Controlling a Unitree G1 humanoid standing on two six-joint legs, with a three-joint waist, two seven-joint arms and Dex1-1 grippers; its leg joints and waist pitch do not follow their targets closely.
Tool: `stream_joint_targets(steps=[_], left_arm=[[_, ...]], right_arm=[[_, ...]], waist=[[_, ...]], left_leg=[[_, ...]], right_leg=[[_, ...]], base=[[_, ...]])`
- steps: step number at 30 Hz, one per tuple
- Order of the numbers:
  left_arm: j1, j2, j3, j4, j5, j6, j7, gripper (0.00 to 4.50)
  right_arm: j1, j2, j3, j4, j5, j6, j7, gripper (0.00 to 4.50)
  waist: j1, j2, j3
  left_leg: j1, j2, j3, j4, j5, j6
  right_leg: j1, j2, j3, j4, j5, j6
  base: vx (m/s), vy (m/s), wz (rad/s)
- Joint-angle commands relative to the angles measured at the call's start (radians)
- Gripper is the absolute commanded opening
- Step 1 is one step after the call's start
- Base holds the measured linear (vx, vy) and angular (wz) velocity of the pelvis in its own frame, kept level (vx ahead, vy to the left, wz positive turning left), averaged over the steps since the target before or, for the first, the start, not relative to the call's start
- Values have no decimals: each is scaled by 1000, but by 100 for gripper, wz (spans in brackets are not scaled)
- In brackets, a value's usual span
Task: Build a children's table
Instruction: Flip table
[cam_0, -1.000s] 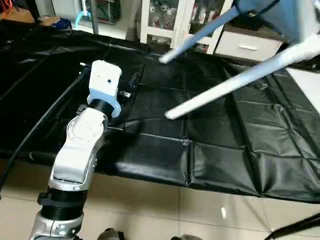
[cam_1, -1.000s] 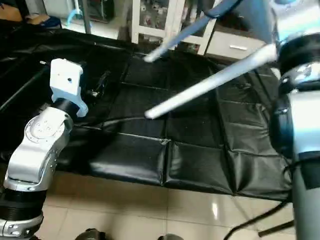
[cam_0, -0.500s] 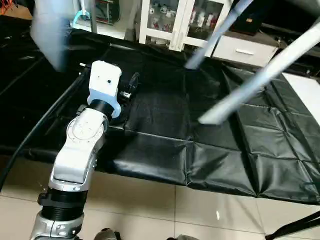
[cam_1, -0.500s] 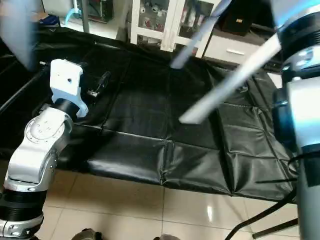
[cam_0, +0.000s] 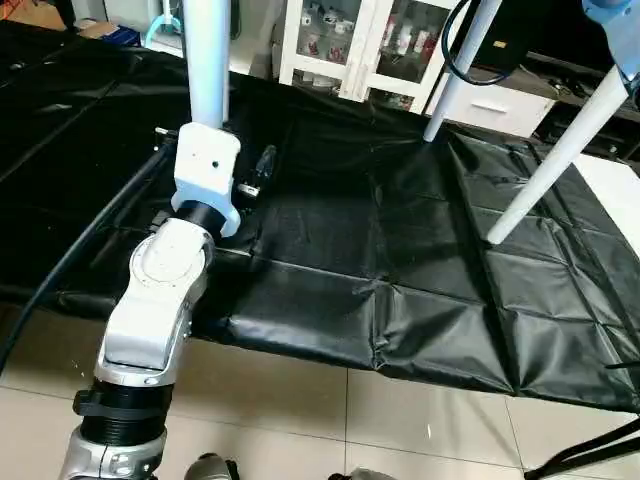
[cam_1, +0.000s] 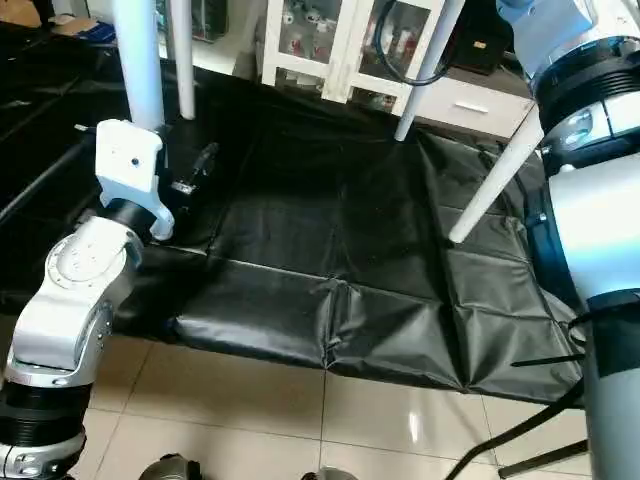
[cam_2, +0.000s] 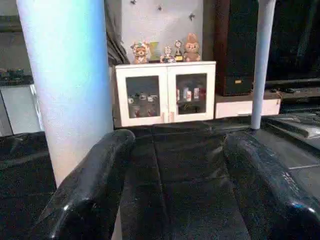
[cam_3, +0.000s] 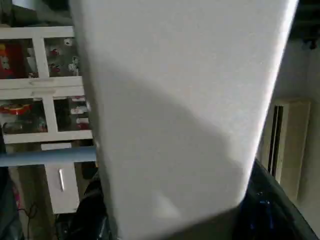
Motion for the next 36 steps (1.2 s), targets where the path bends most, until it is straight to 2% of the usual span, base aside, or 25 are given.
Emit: stream_joint_targets(steps=[1, 3, 4, 6, 10, 15, 18, 19, 21, 22, 24, 25, 28, 30, 31, 32, 33, 34, 36], left_arm=[[-5, -5, -15, -10, 4, 5, -9, 325], [-6, -8, -18, -9, 6, 5, -9, 325], [-4, -7, -17, -11, 7, 5, -8, 325], [-2, -8, -17, -12, 7, 5, -8, 325], [2, -7, -13, -15, 9, 5, -8, 325], [1, -5, -12, -13, 13, 3, -6, 325], [0, -5, -12, -12, 14, 4, -6, 325], [0, -5, -12, -12, 14, 4, -7, 325], [1, -5, -13, -14, 15, 6, -7, 325], [2, -5, -13, -15, 12, 8, -10, 325], [3, -5, -13, -15, 12, 8, -11, 325], [4, -6, -15, -14, 12, 9, -13, 325], [3, -4, -19, -12, 15, 12, -19, 325], [2, -2, -20, -10, 15, 12, -22, 325], [1, -1, -20, -9, 16, 12, -22, 325], [-1, -1, -20, -7, 16, 11, -23, 325], [-2, 0, -20, -5, 16, 10, -24, 325], [-7, 1, -20, 0, 15, 9, -26, 325], [-11, 1, -22, 3, 15, 8, -29, 325]], right_arm=[[42, -4, -40, 59, 45, 56, 86, 157], [57, 10, -55, 59, 64, 52, 111, 213], [60, 14, -57, 59, 67, 51, 107, 227], [63, 16, -60, 58, 70, 50, 103, 241], [63, 18, -65, 53, 68, 40, 79, 271], [49, 23, -76, 38, 72, 9, 58, 323], [48, 24, -88, 25, 81, -18, 57, 332], [52, 23, -95, 16, 89, -37, 47, 354], [65, 22, -112, -3, 111, -78, 18, 370], [77, 19, -117, -20, 114, -114, -19, 374], [86, 16, -118, -32, 113, -131, -41, 396], [105, 8, -117, -56, 108, -165, -84, 407], [162, -17, -119, -147, 89, -267, -190, 427], [190, -23, -133, -192, 97, -304, -197, 439], [202, -25, -139, -211, 101, -319, -200, 439], [230, -29, -151, -255, 111, -338, -197, 439], [250, -32, -161, -286, 118, -354, -196, 439], [303, -34, -191, -378, 150, -394, -188, 439], [346, -36, -203, -455, 169, -415, -176, 439]], waist=[[-18, 36, -71], [-25, 31, -69], [-30, 34, -69], [-35, 33, -68], [-38, 31, -66], [-43, 31, -67], [-47, 30, -72], [-48, 32, -71], [-49, 31, -71], [-49, 33, -76], [-48, 32, -77], [-46, 30, -78], [-41, 35, -82], [-41, 38, -84], [-40, 35, -85], [-40, 39, -85], [-41, 39, -86], [-41, 45, -87], [-39, 42, -87]], left_leg=[[66, 36, -30, -88, -500, -144], [66, 36, -33, -88, -528, -145], [68, 36, -36, -89, -548, -147], [70, 36, -41, -89, -595, -153], [74, 35, -42, -88, -629, -155], [70, 34, -44, -89, -624, -152], [61, 35, -44, -90, -570, -146], [61, 35, -42, -90, -563, -144], [59, 34, -41, -89, -548, -139], [58, 33, -40, -87, -518, -135], [57, 33, -37, -85, -491, -129], [56, 32, -34, -83, -466, -122], [59, 31, -29, -80, -403, -117], [58, 30, -27, -77, -371, -105], [55, 30, -26, -77, -355, -97], [55, 30, -26, -79, -343, -92], [56, 31, -26, -77, -337, -90], [56, 30, -27, -77, -334, -86], [59, 32, -26, -78, -323, -79]], right_leg=[[6, -20, 21, -63, -274, -123], [3, -21, 20, -67, -305, -119], [2, -22, 19, -69, -322, -117], [-1, -20, 15, -72, -355, -111], [-8, -22, 13, -79, -395, -106], [-7, -24, 12, -77, -388, -107], [3, -27, 15, -70, -333, -119], [3, -27, 15, -70, -323, -122], [6, -28, 16, -69, -313, -123], [9, -28, 17, -66, -291, -129], [10, -28, 18, -65, -264, -134], [12, -27, 19, -64, -247, -138], [13, -24, 20, -60, -195, -139], [17, -22, 20, -57, -164, -144], [21, -23, 21, -56, -151, -145], [24, -21, 20, -56, -135, -145], [24, -22, 21, -54, -127, -147], [25, -20, 20, -52, -122, -150], [28, -19, 21, -55, -102, -146]], base=[[0, 0, 0], [0, 0, 0], [0, 0, 0], [0, 0, 0], [0, 0, 0], [0, 0, 0], [0, 0, 0], [0, 0, 0], [0, 0, 0], [0, 0, 0], [0, 0, 0], [0, 0, 0], [0, 0, 0], [0, 0, 0], [0, 0, 0], [0, 0, 0], [0, 0, 0], [0, 0, 0], [0, 0, 0]])
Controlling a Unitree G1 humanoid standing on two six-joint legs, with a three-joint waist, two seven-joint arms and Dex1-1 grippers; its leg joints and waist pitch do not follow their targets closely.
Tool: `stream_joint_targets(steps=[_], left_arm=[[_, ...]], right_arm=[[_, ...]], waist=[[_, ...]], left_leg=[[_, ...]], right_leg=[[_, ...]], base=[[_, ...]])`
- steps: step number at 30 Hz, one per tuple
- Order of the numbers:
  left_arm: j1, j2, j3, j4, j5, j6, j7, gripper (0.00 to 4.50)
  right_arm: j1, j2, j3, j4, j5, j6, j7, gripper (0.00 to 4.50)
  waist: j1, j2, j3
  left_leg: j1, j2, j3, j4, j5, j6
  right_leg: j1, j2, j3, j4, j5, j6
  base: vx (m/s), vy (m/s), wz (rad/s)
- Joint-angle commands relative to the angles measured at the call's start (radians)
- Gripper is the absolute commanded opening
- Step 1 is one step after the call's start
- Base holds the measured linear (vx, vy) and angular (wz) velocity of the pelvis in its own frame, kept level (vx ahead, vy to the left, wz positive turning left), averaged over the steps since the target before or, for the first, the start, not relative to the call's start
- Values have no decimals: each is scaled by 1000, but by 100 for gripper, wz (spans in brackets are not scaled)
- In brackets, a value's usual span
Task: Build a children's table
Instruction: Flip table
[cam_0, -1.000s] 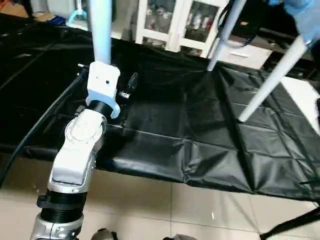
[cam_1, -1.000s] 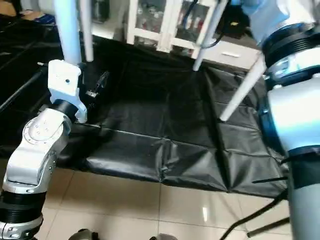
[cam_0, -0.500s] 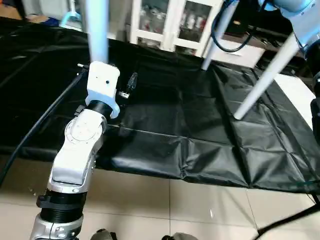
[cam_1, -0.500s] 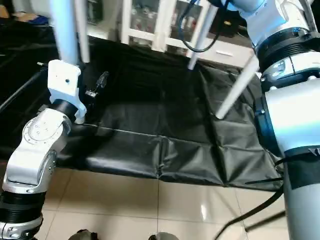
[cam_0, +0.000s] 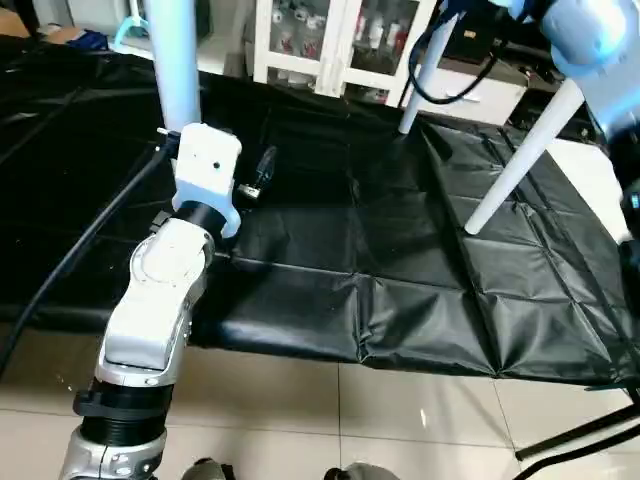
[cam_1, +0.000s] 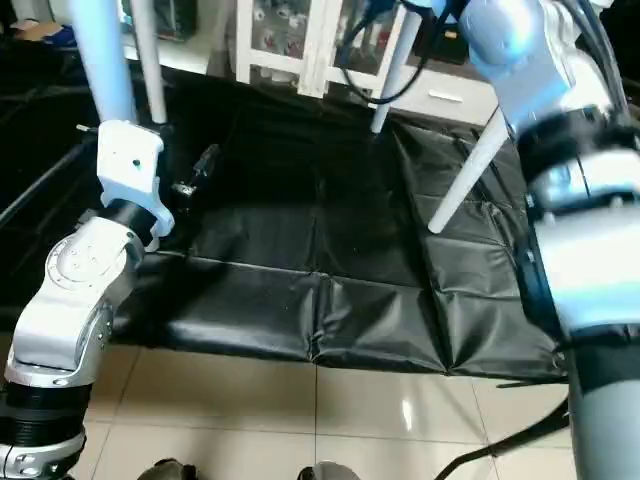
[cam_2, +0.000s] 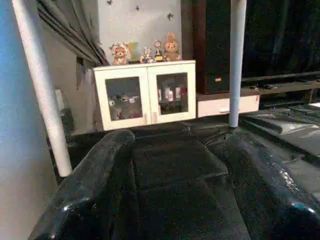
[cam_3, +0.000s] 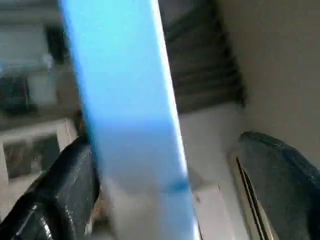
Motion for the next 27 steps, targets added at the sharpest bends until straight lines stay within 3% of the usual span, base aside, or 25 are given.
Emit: stream_joint_targets(steps=[1, 2, 4, 5, 6, 7, 9, 10, 11, 13, 14, 15, 16, 17, 18, 19, 20, 21, 22, 23, 24, 27], left_arm=[[-12, -2, -18, 4, 4, 6, -12, 325], [-13, -2, -19, 6, 3, 5, -13, 325], [-14, -4, -20, 5, 3, 6, -15, 325], [-14, -4, -20, 5, 3, 6, -15, 325], [-13, -4, -20, 5, 2, 6, -16, 325], [-13, -4, -20, 5, 2, 6, -16, 325], [-11, -3, -17, 4, 1, 5, -21, 325], [-11, -3, -17, 3, 0, 5, -22, 325], [-11, -3, -18, 1, -2, 5, -24, 325], [-15, -14, -16, -7, -17, 5, -29, 325], [-17, -18, -17, -9, -22, 3, -33, 325], [-17, -18, -17, -9, -23, 3, -33, 325], [-18, -19, -18, -10, -26, 2, -36, 325], [-20, -20, -21, -11, -27, 3, -38, 325], [-20, -20, -21, -11, -27, 3, -38, 325], [-23, -21, -26, -7, -27, 2, -41, 325], [-25, -21, -27, -3, -28, 0, -44, 325], [-29, -23, -26, 1, -32, -3, -47, 325], [-29, -23, -26, 1, -32, -3, -47, 325], [-37, -26, -23, 7, -37, -4, -49, 325], [-40, -27, -23, 9, -37, -4, -49, 325], [-43, -33, -25, 11, -36, -5, -54, 325]], right_arm=[[31, -19, -30, -97, 48, -38, 28, 439], [50, -18, -35, -130, 61, -48, 39, 439], [112, -27, -26, -227, 105, -118, 50, 439], [112, -27, -26, -227, 105, -118, 50, 439], [131, -28, -23, -256, 122, -140, 60, 439], [136, -27, -22, -263, 129, -148, 62, 439], [217, -11, -11, -350, 192, -237, 83, 439], [258, 1, -4, -384, 244, -247, 114, 439], [303, 16, -13, -422, 281, -229, 129, 439], [447, 97, -65, -517, 512, -48, 230, 439], [488, 125, -86, -523, 573, 12, 253, 439], [491, 127, -87, -523, 577, 16, 254, 439], [514, 139, -98, -529, 606, 47, 261, 439], [552, 164, -117, -531, 664, 111, 284, 439], [552, 164, -117, -531, 664, 111, 284, 439], [596, 221, -173, -537, 814, 293, 334, 439], [595, 246, -207, -523, 864, 334, 336, 439], [582, 273, -257, -517, 970, 393, 336, 439], [582, 273, -257, -517, 970, 393, 336, 447], [537, 306, -340, -473, 1081, 396, 324, 447], [513, 320, -384, -461, 1157, 421, 343, 447], [475, 315, -455, -439, 1329, 517, 419, 447]], waist=[[-1, 35, -89], [-1, 40, -89], [0, 37, -87], [2, 38, -85], [-1, 46, -84], [-4, 44, -83], [-3, 45, -79], [-6, 45, -75], [-8, 43, -75], [-11, 45, -75], [-14, 44, -78], [-15, 45, -83], [-12, 43, -84], [-11, 51, -79], [-12, 51, -77], [-18, 48, -76], [-16, 60, -75], [-21, 56, -75], [-25, 56, -77], [-25, 61, -77], [-30, 61, -76], [-38, 70, -68]], left_leg=[[59, 33, -21, -79, -306, -73], [62, 33, -20, -79, -315, -68], [62, 33, -20, -82, -354, -66], [65, 35, -21, -82, -367, -69], [64, 34, -25, -85, -394, -77], [66, 34, -25, -85, -413, -82], [71, 34, -27, -88, -474, -92], [74, 34, -29, -88, -520, -99], [74, 33, -33, -91, -546, -97], [78, 31, -36, -93, -574, -89], [73, 32, -43, -97, -581, -94], [68, 32, -45, -99, -565, -92], [65, 32, -44, -100, -548, -91], [67, 32, -44, -102, -560, -94], [71, 32, -42, -102, -578, -94], [72, 28, -45, -100, -602, -92], [74, 28, -50, -102, -614, -99], [74, 28, -51, -101, -626, -101], [74, 27, -55, -102, -636, -106], [79, 29, -57, -103, -647, -112], [79, 30, -57, -104, -655, -110], [87, 34, -60, -113, -715, -111]], right_leg=[[35, -20, 21, -50, -102, -145], [33, -19, 21, -53, -110, -148], [33, -20, 21, -59, -164, -140], [29, -21, 21, -61, -180, -135], [29, -20, 20, -62, -210, -130], [26, -18, 19, -66, -230, -126], [20, -19, 18, -75, -289, -112], [13, -18, 17, -81, -332, -100], [18, -19, 16, -87, -370, -86], [18, -17, 17, -95, -401, -80], [21, -16, 13, -93, -400, -85], [30, -16, 12, -87, -379, -88], [30, -18, 13, -88, -354, -97], [26, -18, 12, -89, -366, -100], [21, -18, 12, -94, -386, -97], [23, -19, 9, -100, -439, -86], [21, -22, 7, -101, -453, -84], [20, -19, 5, -106, -466, -80], [23, -21, -1, -106, -474, -79], [22, -22, -7, -107, -469, -82], [21, -23, -10, -109, -467, -85], [23, -20, -31, -115, -462, -91]], base=[[0, 0, 0], [0, 0, 0], [0, 0, 0], [0, 0, 0], [0, 0, 0], [0, 0, 0], [0, 0, 0], [0, 0, 0], [0, 0, 0], [0, 0, 0], [0, 0, 0], [0, 0, 0], [0, 0, 0], [0, 0, 0], [0, 0, 0], [0, 0, 0], [0, 0, 0], [0, 0, 0], [0, 0, 0], [-53, 21, -14], [-83, 36, -19], [-38, 17, -7]])
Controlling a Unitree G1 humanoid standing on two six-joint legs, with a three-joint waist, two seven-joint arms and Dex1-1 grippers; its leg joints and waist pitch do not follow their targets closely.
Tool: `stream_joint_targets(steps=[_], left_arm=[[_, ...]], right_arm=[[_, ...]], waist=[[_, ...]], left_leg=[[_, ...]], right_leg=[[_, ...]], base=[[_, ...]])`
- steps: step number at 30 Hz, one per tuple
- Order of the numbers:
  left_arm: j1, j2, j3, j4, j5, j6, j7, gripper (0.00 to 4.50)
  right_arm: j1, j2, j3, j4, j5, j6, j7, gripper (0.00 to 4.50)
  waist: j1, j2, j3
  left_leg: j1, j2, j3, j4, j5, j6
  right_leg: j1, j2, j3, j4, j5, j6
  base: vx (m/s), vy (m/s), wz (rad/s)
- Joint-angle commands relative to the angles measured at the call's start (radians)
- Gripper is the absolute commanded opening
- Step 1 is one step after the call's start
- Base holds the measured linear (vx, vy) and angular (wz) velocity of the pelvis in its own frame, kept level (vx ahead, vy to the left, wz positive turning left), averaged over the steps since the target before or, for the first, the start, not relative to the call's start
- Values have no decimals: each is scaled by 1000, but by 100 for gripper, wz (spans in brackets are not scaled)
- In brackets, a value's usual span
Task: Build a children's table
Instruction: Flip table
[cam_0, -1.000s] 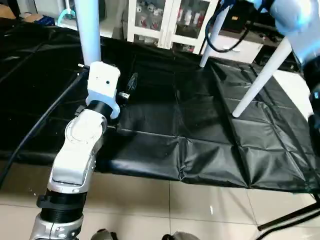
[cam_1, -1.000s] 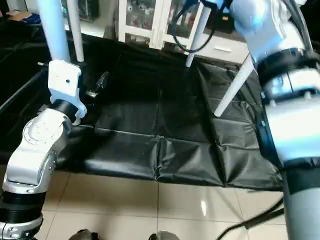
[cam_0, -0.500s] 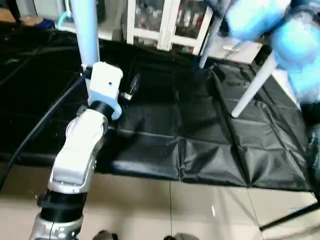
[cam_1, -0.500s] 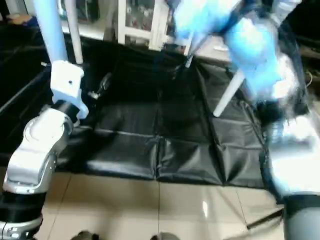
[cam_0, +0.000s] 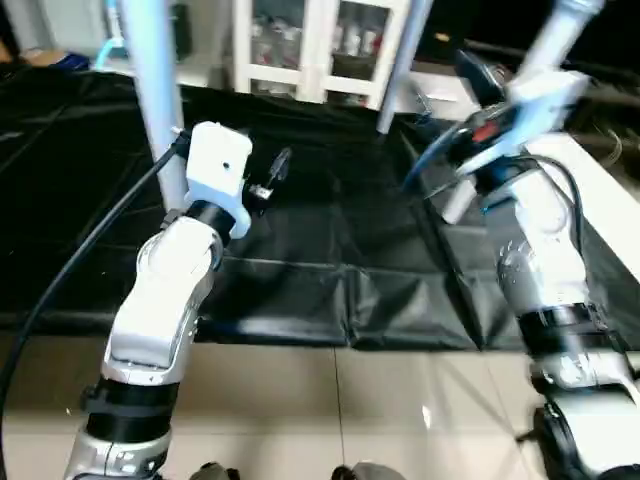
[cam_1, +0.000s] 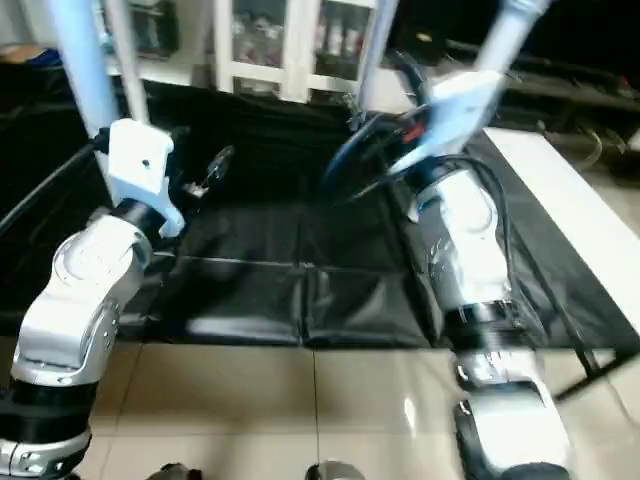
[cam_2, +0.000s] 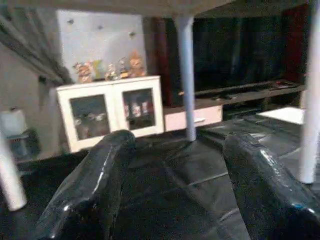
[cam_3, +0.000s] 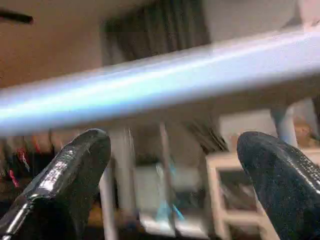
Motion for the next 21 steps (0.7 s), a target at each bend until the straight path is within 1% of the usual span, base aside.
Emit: stream_joint_targets(steps=[1, 2, 3, 4, 5, 6, 7, 8, 9, 10, 11, 12, 13, 14, 15, 16, 17, 18, 19, 20, 21], left_arm=[[-18, -11, -18, 8, -6, -1, -11, 325], [-18, -13, -22, 4, -8, 0, -13, 325], [-18, -13, -22, 4, -8, 0, -13, 325], [-18, -15, -25, 0, -10, 2, -15, 325], [-18, -17, -26, -3, -12, 5, -15, 325], [-16, -24, -22, -6, -20, 15, -12, 325], [-15, -26, -20, -7, -21, 19, -10, 325], [-4, -44, -5, -12, -26, 51, 17, 325], [10, -73, 19, -7, -37, 79, 54, 325], [30, -111, 52, 3, -60, 122, 93, 325], [66, -132, 68, 17, -60, 143, 124, 325], [112, -132, 61, 20, -34, 142, 144, 325], [164, -122, 46, 12, -5, 119, 153, 325], [234, -103, 22, -13, 18, 98, 143, 325], [282, -90, 9, -32, 27, 84, 132, 325], [339, -91, 17, -53, 26, 75, 136, 325], [367, -93, 28, -61, 14, 73, 132, 325], [405, -97, 47, -69, -5, 67, 124, 325], [416, -101, 56, -64, -11, 50, 122, 325], [439, -109, 75, -52, -24, 10, 114, 325], [456, -111, 83, -40, -19, -34, 116, 325]], right_arm=[[-46, -18, -81, 37, 140, 89, 73, 447], [-76, -21, -113, 72, 191, 149, 110, 447], [-79, -22, -116, 75, 196, 155, 113, 447], [-105, -25, -142, 105, 234, 206, 140, 447], [-127, -29, -161, 131, 235, 237, 150, 447], [-141, -31, -169, 145, 225, 250, 150, 447], [-143, -32, -169, 147, 221, 251, 146, 447], [-157, -36, -169, 160, 192, 263, 117, 447], [-154, -39, -153, 160, 154, 251, 86, 447], [-134, -41, -134, 143, 126, 258, 46, 447], [-86, -52, -92, 98, 82, 284, -13, 447], [-15, -69, -36, 21, 32, 312, -52, 447], [75, -87, 14, -78, 3, 348, -78, 447], [209, -119, 74, -212, -59, 377, -103, 447], [331, -128, 100, -330, -85, 413, -152, 447], [426, -121, 103, -414, -108, 446, -213, 447], [474, -109, 100, -453, -125, 456, -252, 447], [535, -85, 93, -499, -146, 466, -308, 447], [557, -84, 98, -513, -170, 466, -320, 447], [609, -82, 112, -546, -227, 465, -347, 447], [655, -77, 126, -581, -267, 454, -359, 447]], waist=[[-15, 32, -71], [-19, 32, -69], [-23, 34, -67], [-12, 44, -57], [57, 50, -45], [113, 25, -65], [81, -43, -97], [99, -34, -99], [106, -55, -94], [142, -20, -83], [136, -12, -84], [139, -3, -95], [127, 17, -89], [131, 35, -87], [140, 42, -84], [141, 42, -81], [133, 53, -82], [126, 51, -83], [123, 45, -85], [117, 41, -87], [117, 39, -85]], left_leg=[[62, 41, -48, -125, -765, -124], [61, 44, -50, -133, -792, -128], [55, 47, -52, -145, -819, -132], [29, 64, -34, -197, -886, -141], [-68, 78, 28, -283, -953, -153], [-53, 65, 86, -239, -759, -126], [42, 46, 67, -97, -576, -117], [35, -13, -44, 92, -155, -49], [-30, -46, -55, 82, -77, -28], [1, -5, -46, 8, -57, -35], [32, 7, -38, -14, -81, -44], [86, 22, -17, -35, -137, -33], [73, 32, -18, -64, -183, -32], [74, 46, -24, -84, -232, -55], [89, 59, -29, -100, -284, -87], [100, 60, -25, -105, -342, -105], [104, 59, -31, -118, -419, -137], [96, 57, -38, -124, -464, -156], [94, 54, -38, -126, -467, -153], [78, 49, -38, -126, -424, -138], [71, 45, -37, -127, -408, -127]], right_leg=[[26, -15, -21, -81, -482, -88], [31, -9, -27, -75, -481, -91], [40, -5, -36, -66, -474, -93], [66, 13, -55, -10, -433, -105], [142, 29, -74, 189, -292, -105], [128, 22, 11, 212, -425, -59], [43, -18, 69, 107, -757, 31], [8, -121, 164, -66, -1089, 62], [69, -84, 164, -54, -976, 102], [59, -85, 136, -35, -709, 51], [43, -57, 113, -22, -565, -9], [16, -3, 82, -4, -323, -94], [36, 0, 66, -12, -259, -155], [46, -7, 60, -23, -275, -153], [44, -11, 56, -41, -300, -125], [40, -12, 57, -53, -327, -116], [42, -11, 53, -59, -350, -114], [52, -15, 51, -61, -364, -113], [54, -17, 49, -58, -357, -119], [63, -18, 53, -54, -333, -111], [62, -21, 56, -58, -336, -107]], base=[[0, 0, 0], [-50, 22, -18], [-73, 3, -14], [-73, 3, -14], [-101, -39, -1], [-49, -136, 3], [-49, -136, 3], [97, -168, -7], [83, -109, 8], [83, -109, 8], [-54, -83, 44], [-69, -37, 34], [-69, -37, 34], [0, 0, 0], [-1, 51, 16], [-1, 51, 16], [10, 74, 14], [12, 105, 0], [12, 105, 0], [4, 108, -7], [-12, 79, -6]])
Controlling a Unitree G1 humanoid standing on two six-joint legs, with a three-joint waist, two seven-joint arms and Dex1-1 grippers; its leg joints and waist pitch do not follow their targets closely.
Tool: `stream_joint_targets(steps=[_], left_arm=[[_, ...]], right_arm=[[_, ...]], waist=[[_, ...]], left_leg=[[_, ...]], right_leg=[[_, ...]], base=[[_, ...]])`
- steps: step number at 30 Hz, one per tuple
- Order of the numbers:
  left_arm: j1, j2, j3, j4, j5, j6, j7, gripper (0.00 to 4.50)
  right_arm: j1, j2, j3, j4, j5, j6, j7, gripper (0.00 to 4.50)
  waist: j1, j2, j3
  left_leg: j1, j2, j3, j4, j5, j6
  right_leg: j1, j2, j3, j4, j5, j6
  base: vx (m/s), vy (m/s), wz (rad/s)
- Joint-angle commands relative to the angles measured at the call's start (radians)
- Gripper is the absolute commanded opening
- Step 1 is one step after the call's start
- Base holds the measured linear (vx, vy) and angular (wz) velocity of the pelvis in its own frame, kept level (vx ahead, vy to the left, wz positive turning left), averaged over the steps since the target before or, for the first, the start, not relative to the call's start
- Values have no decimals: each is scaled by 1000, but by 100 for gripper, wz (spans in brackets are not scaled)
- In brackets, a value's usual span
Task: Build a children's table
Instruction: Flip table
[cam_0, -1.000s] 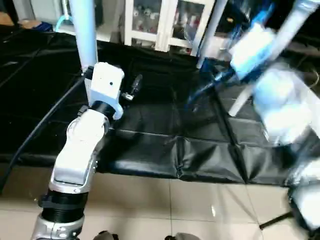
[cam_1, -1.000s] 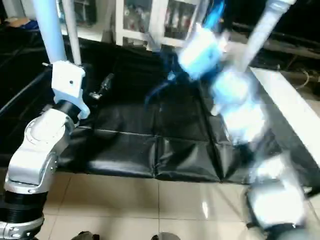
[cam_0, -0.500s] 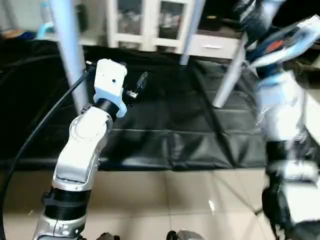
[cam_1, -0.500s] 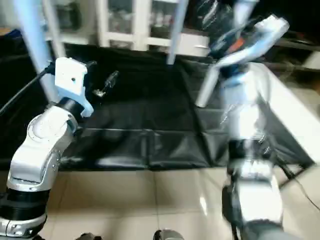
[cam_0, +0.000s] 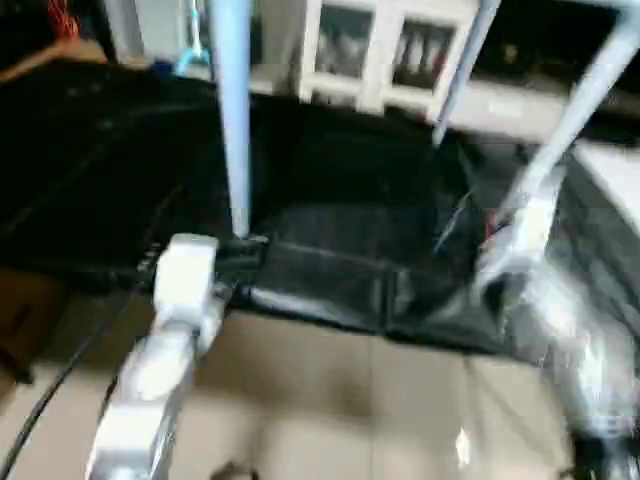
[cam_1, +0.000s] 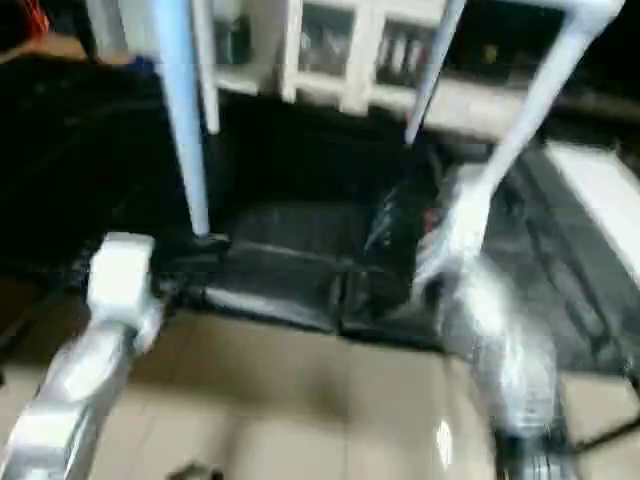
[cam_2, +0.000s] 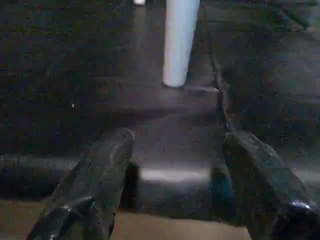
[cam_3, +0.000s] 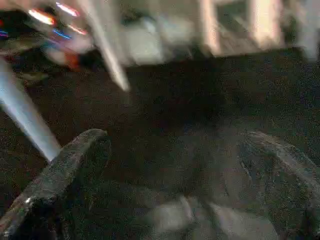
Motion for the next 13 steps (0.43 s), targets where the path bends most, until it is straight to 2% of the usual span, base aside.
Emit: stream_joint_targets(steps=[1, 2, 3, 5, 6, 8, 9, 10, 11, 12, 13], left_arm=[[19, -17, 3, -18, -8, -89, -8, 325], [25, -23, 8, -21, -12, -91, -10, 325], [33, -30, -5, -36, 12, -80, 12, 325], [38, -14, -48, -44, 62, -72, 52, 325], [41, -7, -66, -44, 78, -82, 59, 325], [50, -14, -71, -41, 71, -91, 57, 325], [54, -18, -68, -39, 64, -88, 54, 325], [51, -22, -66, -30, 72, -100, 58, 325], [46, -19, -67, -21, 82, -109, 58, 325], [43, -15, -68, -15, 92, -118, 59, 325], [41, -15, -66, -8, 96, -133, 57, 325]], right_arm=[[54, 11, 0, -138, -65, -11, -58, 447], [73, 23, -1, -160, -58, -6, -75, 447], [127, 56, -5, -220, -54, -26, -106, 447], [178, 49, 12, -258, -116, -65, -127, 447], [206, 45, 16, -266, -148, -85, -132, 447], [259, 42, 12, -295, -173, -87, -159, 447], [273, 45, 8, -302, -176, -89, -164, 447], [291, 46, 5, -307, -192, -97, -166, 447], [302, 48, 4, -308, -204, -102, -166, 447], [310, 48, 6, -309, -215, -105, -166, 447], [319, 52, 11, -316, -227, -105, -163, 447]], waist=[[-26, 11, -53], [-34, 18, -51], [-38, 16, -50], [-61, 11, -50], [-65, 14, -50], [-73, 21, -48], [-82, 14, -46], [-86, 13, -43], [-95, 11, -38], [-99, 16, -37], [-114, 15, -36]], left_leg=[[42, 47, -38, -107, -454, -78], [44, 45, -41, -108, -478, -82], [46, 45, -42, -108, -503, -84], [37, 43, -54, -113, -537, -87], [35, 43, -57, -114, -542, -89], [41, 39, -61, -115, -574, -88], [42, 38, -60, -114, -590, -82], [44, 36, -61, -112, -604, -80], [46, 33, -63, -109, -632, -77], [48, 33, -66, -110, -647, -78], [42, 33, -73, -115, -674, -80]], right_leg=[[1, -62, 37, -114, -360, -72], [-1, -62, 36, -117, -390, -68], [-3, -64, 34, -123, -424, -59], [5, -67, 28, -128, -470, -33], [6, -67, 28, -128, -470, -27], [5, -67, 25, -137, -473, -26], [0, -67, 26, -143, -487, -26], [-3, -66, 24, -148, -509, -26], [-4, -66, 17, -156, -560, -16], [-3, -66, 13, -158, -578, -14], [7, -64, 2, -159, -590, -8]], base=[[-12, 79, -6], [-35, 52, -5], [0, 0, 0], [0, 0, 0], [0, 0, 0], [0, 0, 0], [0, 0, 0], [0, 0, 0], [0, 0, 0], [-41, 31, -20], [-41, 31, -20]])
